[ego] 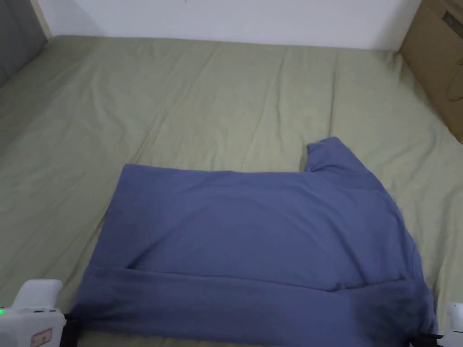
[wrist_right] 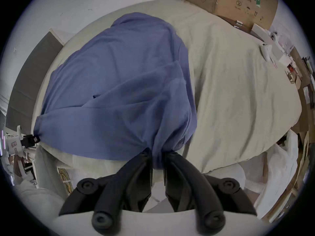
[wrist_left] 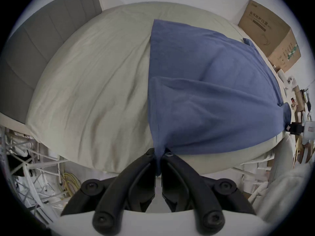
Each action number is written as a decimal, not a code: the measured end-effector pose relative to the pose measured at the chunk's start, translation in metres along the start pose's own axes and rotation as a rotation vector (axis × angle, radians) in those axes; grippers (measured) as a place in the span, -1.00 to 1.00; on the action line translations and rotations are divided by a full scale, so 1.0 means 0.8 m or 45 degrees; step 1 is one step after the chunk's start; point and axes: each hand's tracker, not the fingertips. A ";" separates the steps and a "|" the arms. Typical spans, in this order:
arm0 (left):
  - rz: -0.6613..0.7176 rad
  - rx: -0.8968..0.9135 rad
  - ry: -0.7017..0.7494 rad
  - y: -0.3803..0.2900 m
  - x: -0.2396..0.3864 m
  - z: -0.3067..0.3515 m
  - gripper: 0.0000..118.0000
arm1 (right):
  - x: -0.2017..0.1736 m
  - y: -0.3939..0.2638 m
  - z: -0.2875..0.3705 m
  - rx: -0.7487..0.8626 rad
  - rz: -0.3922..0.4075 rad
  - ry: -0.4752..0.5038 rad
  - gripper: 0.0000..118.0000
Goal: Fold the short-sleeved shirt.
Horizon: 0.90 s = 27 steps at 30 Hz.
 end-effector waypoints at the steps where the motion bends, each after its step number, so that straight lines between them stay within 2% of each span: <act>1: 0.025 0.009 0.005 0.002 0.000 0.002 -0.76 | -0.004 0.005 0.001 -0.009 0.008 -0.014 -0.41; 2: 0.037 0.001 0.004 0.006 -0.001 0.003 -0.47 | -0.007 0.010 0.003 -0.014 0.043 -0.051 -0.02; 3: 0.037 -0.007 0.012 0.011 -0.001 0.005 -0.01 | -0.009 0.014 0.005 0.000 0.082 -0.084 0.37; 4: 0.010 -0.014 0.062 0.016 0.001 0.009 0.53 | -0.012 0.020 0.009 0.014 0.111 -0.121 0.51; 5: -0.024 0.012 0.099 0.021 0.003 0.014 0.67 | -0.013 0.027 0.016 0.052 0.118 -0.136 0.51; 8: -0.023 0.113 0.064 0.046 0.011 0.042 0.65 | -0.016 0.058 0.033 0.127 0.100 -0.139 0.51; 9: -0.019 0.143 0.030 0.055 0.014 0.048 0.64 | -0.016 0.068 0.036 0.150 0.097 -0.128 0.51; 10: -0.013 0.166 -0.008 0.064 0.019 0.054 0.54 | -0.018 0.080 0.037 0.164 0.090 -0.114 0.50; 11: 0.000 0.204 -0.042 0.072 0.024 0.058 0.29 | -0.020 0.090 0.037 0.174 0.083 -0.102 0.42; 12: 0.004 0.247 -0.085 0.079 0.028 0.058 -0.18 | -0.024 0.098 0.038 0.200 0.087 -0.075 0.20; 13: 0.001 0.261 -0.111 0.086 0.032 0.054 -0.93 | -0.026 0.105 0.036 0.233 0.092 -0.042 -0.32; 14: 0.008 0.249 -0.105 0.091 0.041 0.050 -1.00 | -0.029 0.112 0.030 0.231 0.089 -0.033 -0.81; 15: 0.009 0.236 -0.097 0.097 0.047 0.041 -1.00 | -0.030 0.118 0.022 0.216 0.082 -0.037 -1.00; 18: 0.011 0.206 -0.138 0.103 0.071 0.022 -1.00 | -0.027 0.133 -0.014 0.164 -0.020 -0.071 -1.00; 21: 0.034 0.212 -0.148 0.109 0.087 0.009 -1.00 | -0.025 0.151 -0.027 0.146 -0.087 0.028 -1.00; 27: -0.011 0.179 -0.103 0.147 0.098 -0.014 -1.00 | -0.025 0.233 -0.048 0.190 -0.016 0.007 -1.00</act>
